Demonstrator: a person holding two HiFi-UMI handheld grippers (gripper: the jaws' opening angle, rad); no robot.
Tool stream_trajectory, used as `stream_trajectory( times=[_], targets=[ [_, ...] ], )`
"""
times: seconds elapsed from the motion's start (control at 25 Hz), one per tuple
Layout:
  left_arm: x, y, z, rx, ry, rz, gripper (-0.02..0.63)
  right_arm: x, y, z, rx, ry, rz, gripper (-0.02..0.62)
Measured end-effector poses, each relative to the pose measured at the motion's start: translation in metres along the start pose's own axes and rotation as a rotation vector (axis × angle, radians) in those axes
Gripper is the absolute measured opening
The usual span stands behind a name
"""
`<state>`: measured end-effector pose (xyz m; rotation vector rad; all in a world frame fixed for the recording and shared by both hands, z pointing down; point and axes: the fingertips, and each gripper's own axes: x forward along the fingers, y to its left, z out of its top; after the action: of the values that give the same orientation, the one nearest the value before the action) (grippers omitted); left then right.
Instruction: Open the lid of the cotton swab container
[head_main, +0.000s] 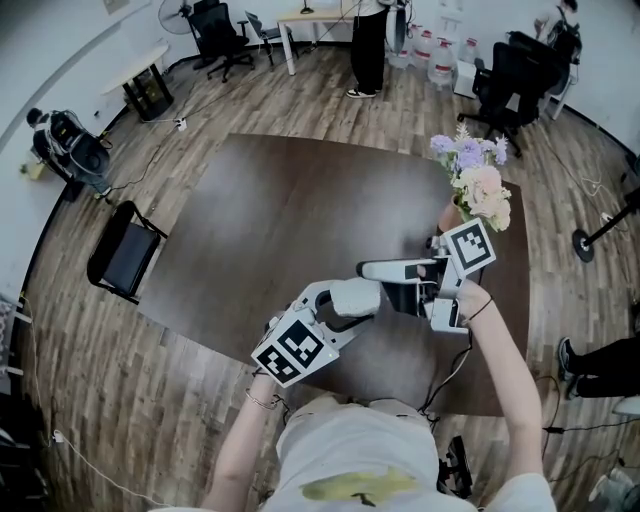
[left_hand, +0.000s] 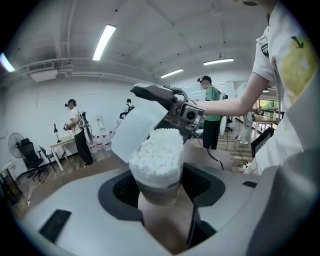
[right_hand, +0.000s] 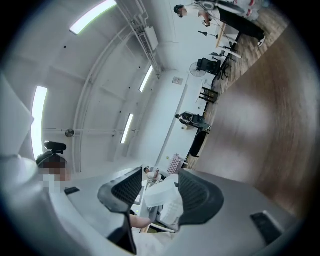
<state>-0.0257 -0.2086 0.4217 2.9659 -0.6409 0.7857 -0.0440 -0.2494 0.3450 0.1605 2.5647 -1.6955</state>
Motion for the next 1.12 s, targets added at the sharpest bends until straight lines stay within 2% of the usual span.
stream_trajectory(
  times=[0.08,0.2,0.32,0.4,0.48,0.6,0.96,1.12],
  targets=[
    [-0.001,0.003,-0.004,-0.017,0.004,0.013,0.258,-0.006,-0.002,0.006,-0.052,-0.036,-0.029,0.236],
    [-0.005,0.010,-0.009,-0.047,0.012,0.049,0.258,-0.013,-0.003,0.011,-0.131,-0.072,-0.077,0.238],
    [-0.010,0.022,-0.014,-0.085,0.019,0.105,0.258,-0.017,-0.011,0.010,-0.238,-0.073,-0.170,0.232],
    [-0.014,0.030,-0.017,-0.108,0.022,0.144,0.258,-0.020,-0.016,0.007,-0.306,-0.074,-0.237,0.195],
    [-0.019,0.037,-0.019,-0.133,0.017,0.183,0.258,-0.024,-0.019,0.006,-0.361,-0.094,-0.289,0.125],
    [-0.025,0.048,-0.023,-0.171,0.000,0.247,0.258,-0.029,-0.021,0.005,-0.454,-0.135,-0.352,0.084],
    [-0.044,0.070,-0.036,-0.260,-0.005,0.400,0.259,-0.043,-0.029,0.005,-0.674,-0.251,-0.517,0.029],
    [-0.051,0.074,-0.041,-0.288,-0.013,0.452,0.259,-0.049,-0.035,0.002,-0.725,-0.316,-0.571,0.025]
  ],
)
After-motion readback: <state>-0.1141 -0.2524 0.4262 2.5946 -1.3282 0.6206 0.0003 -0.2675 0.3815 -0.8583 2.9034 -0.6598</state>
